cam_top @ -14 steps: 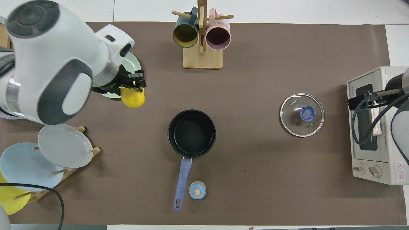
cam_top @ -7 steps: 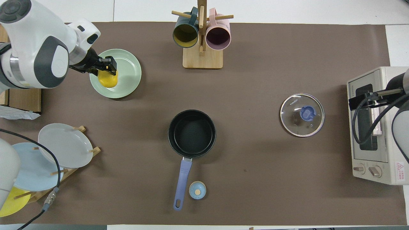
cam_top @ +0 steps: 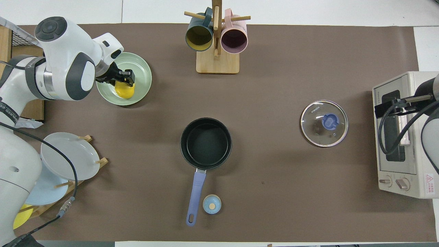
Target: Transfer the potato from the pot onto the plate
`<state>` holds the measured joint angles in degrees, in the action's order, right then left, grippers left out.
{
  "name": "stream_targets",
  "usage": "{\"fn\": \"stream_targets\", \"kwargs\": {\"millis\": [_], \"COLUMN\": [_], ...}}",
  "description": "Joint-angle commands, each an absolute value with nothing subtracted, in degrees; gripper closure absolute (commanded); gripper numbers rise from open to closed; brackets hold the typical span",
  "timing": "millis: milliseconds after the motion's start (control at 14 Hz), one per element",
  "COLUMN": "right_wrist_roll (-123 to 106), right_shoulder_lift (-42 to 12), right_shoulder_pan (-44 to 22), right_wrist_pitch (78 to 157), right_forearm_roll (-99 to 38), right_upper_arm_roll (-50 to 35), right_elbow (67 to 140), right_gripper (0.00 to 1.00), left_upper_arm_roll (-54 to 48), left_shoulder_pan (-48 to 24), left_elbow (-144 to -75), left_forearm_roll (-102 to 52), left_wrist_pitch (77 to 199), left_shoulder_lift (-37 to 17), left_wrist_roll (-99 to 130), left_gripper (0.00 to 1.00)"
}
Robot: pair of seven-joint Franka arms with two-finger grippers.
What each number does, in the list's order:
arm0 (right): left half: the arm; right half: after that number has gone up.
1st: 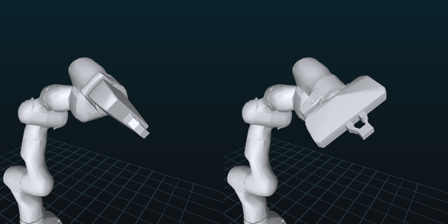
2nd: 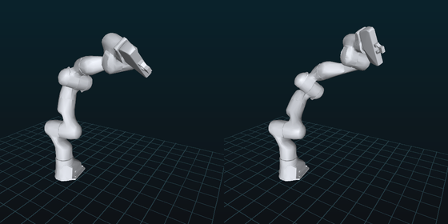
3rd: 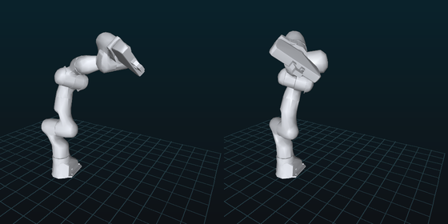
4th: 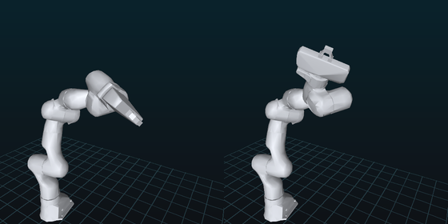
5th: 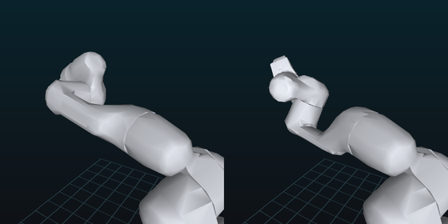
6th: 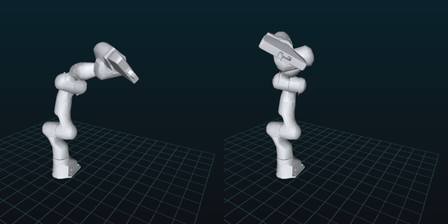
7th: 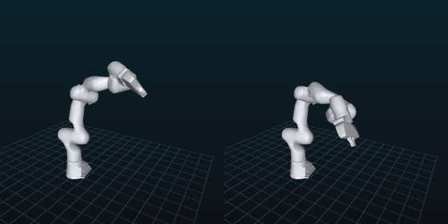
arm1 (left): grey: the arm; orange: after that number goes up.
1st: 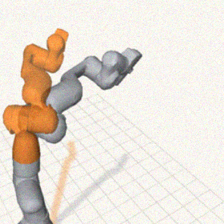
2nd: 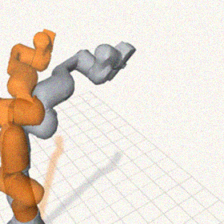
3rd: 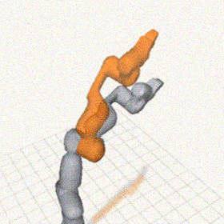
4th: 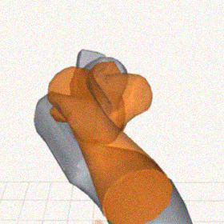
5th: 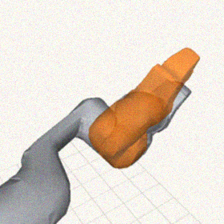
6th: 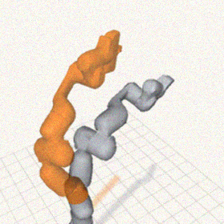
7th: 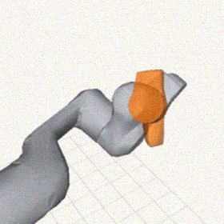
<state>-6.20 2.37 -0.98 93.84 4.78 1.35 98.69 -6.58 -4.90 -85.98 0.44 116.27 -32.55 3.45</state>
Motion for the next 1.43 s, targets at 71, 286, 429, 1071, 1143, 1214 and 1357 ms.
{"fn": "stream_targets", "kwargs": {"millis": [71,286,429,1071,1143,1214,1357], "right_wrist_roll": [-5.71,-5.71,-5.8,-5.71,-5.71,-5.71,-5.71], "right_shoulder_lift": [2.37,2.55,2.46,2.37,2.46,2.37,2.46], "right_shoulder_pan": [-0.44,-0.44,-0.44,-0.7,-0.7,-0.7,-0.7], "right_wrist_pitch": [91.67,91.49,91.41,91.58,91.5,91.49,91.49], "right_forearm_roll": [3.43,3.17,2.02,0.79,0.53,-0.17,-0.79], "right_upper_arm_roll": [1.14,1.06,1.14,0.97,0.97,0.97,0.97], "right_elbow": [97.65,97.73,97.56,97.38,97.38,97.38,97.38], "right_gripper": [0.0,0.0,0.0,0.0,0.0,0.0,0.0], "left_upper_arm_roll": [-6.33,-6.33,-6.24,-6.24,-6.33,-6.33,-6.07], "left_shoulder_pan": [-4.57,-2.38,-0.97,0.09,-0.09,-0.35,-0.79], "left_elbow": [-87.01,-86.84,-86.75,-91.74,-94.02,-95.09,-94.93], "left_forearm_roll": [1.41,0.97,0.79,0.79,0.62,0.09,0.0], "left_wrist_pitch": [117.6,112.09,105.76,84.02,84.98,86.47,87.1], "left_shoulder_lift": [-28.32,-20.07,-13.92,3.07,4.29,4.57,4.57], "left_wrist_roll": [2.55,2.98,3.25,3.43,4.12,4.74,4.75], "left_gripper": [0.0,0.0,0.0,0.0,0.0,0.0,0.0]}}
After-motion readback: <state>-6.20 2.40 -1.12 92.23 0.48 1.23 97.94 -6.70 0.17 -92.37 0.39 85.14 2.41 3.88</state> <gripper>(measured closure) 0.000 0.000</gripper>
